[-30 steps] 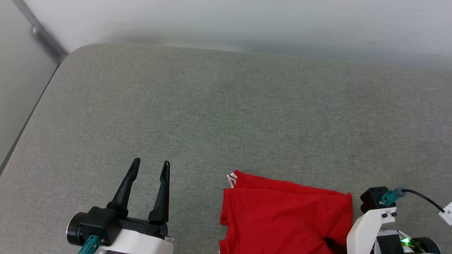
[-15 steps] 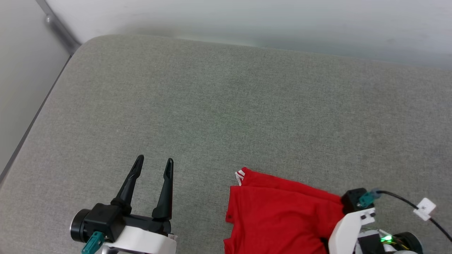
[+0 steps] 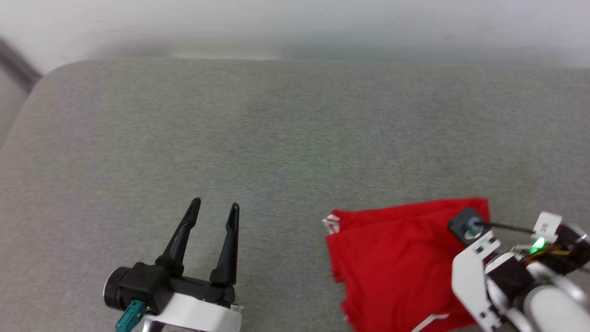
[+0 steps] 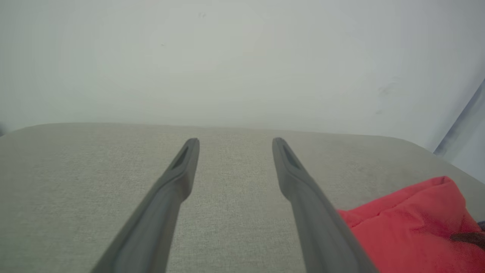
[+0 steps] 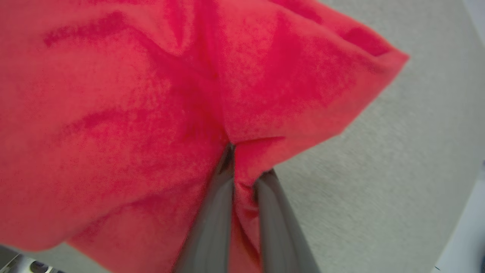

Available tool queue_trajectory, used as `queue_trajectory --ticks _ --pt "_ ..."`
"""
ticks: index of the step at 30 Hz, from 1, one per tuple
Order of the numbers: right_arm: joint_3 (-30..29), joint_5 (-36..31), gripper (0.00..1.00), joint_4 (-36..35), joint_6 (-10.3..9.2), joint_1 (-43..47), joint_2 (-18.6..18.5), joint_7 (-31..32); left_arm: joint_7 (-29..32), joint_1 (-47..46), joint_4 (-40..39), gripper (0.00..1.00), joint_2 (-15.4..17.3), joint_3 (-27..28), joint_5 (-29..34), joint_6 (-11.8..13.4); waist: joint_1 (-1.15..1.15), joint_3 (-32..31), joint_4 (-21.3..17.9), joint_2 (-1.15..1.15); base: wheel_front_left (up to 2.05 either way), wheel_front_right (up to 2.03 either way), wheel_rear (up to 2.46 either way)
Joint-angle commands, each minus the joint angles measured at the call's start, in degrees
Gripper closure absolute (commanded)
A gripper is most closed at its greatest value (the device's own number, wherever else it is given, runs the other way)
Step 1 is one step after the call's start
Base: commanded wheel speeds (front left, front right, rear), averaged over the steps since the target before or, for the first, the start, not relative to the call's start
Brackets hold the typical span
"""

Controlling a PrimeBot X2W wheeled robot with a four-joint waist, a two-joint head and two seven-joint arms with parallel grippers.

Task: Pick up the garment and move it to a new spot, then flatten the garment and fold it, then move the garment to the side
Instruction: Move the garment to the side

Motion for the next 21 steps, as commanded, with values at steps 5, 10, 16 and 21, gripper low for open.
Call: queue_trajectory --ticks 5,10,16,21 --pt "0.41 0.24 1.0 -2.64 -0.09 -6.03 -13.02 0.33 -0.12 -5.37 -1.95 0.0 -0.01 -2.15 -0.4 -0.09 0.0 6.96 -9.95 0.0 0.0 0.0 0.0" --pt "-3.32 0.46 1.0 -0.67 -0.09 -8.76 -20.79 -4.28 -0.12 -10.26 -3.58 0.0 2.2 -4.72 0.99 -0.09 0.0 12.98 -15.63 0.0 0.0 0.0 0.0" --pt "-8.22 -1.19 1.0 4.59 -0.09 -11.16 -22.73 -9.87 -0.11 -13.27 -5.54 0.0 4.24 -6.21 1.83 -0.09 0.0 17.99 -18.33 0.0 0.0 0.0 0.0" --pt "-13.28 -3.3 1.0 11.34 -0.1 -12.74 -24.58 -15.03 -0.12 -15.85 -7.19 0.0 5.71 -7.49 2.39 -0.09 0.0 21.79 -18.09 0.0 0.0 0.0 0.0"
